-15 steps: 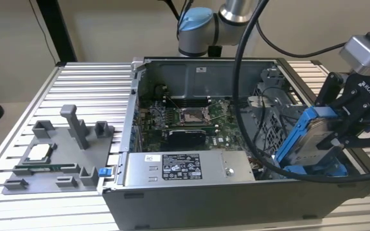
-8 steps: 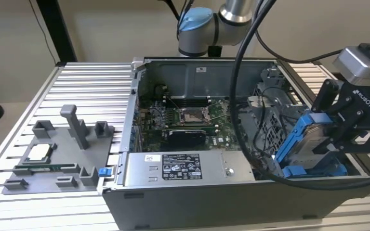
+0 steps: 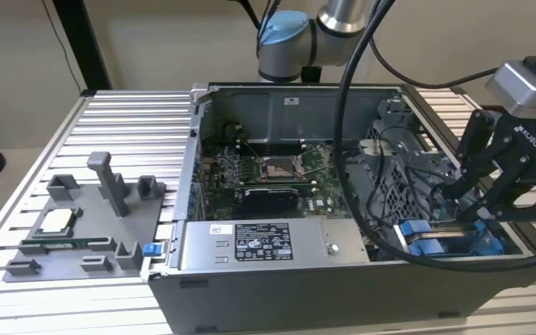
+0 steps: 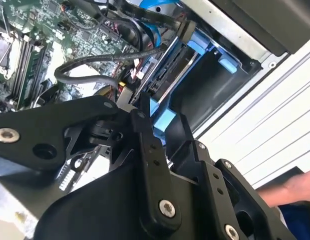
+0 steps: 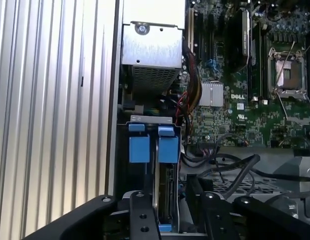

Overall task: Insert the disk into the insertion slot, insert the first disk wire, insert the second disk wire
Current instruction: 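Insert the disk into the insertion slot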

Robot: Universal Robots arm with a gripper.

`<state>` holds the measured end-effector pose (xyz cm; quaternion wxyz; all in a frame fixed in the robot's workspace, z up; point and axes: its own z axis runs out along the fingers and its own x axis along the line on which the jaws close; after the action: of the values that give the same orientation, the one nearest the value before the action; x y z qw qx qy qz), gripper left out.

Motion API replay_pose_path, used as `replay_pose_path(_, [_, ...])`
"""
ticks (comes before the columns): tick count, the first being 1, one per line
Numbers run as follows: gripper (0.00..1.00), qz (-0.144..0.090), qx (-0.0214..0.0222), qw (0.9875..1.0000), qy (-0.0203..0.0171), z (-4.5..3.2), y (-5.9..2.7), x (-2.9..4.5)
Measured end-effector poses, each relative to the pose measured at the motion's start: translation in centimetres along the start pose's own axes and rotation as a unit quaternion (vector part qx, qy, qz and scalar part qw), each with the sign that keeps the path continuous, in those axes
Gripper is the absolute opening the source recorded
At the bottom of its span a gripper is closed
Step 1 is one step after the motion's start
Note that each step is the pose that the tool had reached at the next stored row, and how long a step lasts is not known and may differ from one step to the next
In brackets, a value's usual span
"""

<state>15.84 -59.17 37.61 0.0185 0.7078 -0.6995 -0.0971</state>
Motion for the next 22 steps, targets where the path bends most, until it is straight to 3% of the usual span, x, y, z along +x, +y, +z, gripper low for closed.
replay_pose_path(3, [1.00,0.000,-0.0009,1.0000,-0.0001,-1.02,0.17,-0.12])
replay_pose_path(9, [1.00,0.000,0.0014,1.0000,-0.0003,-1.09,0.17,-0.47])
replay_pose_path(15, [1.00,-0.005,0.0018,1.0000,0.0006,-1.54,0.34,-1.35])
replay_pose_path(16, [1.00,-0.006,0.0045,1.0000,0.0007,-1.47,0.46,-1.59])
replay_pose_path(18, [1.00,-0.007,0.0142,0.9999,0.0011,-1.33,0.67,-2.10])
replay_pose_path(22, [1.00,-0.009,0.0415,0.9991,0.0067,-1.07,1.11,-2.86])
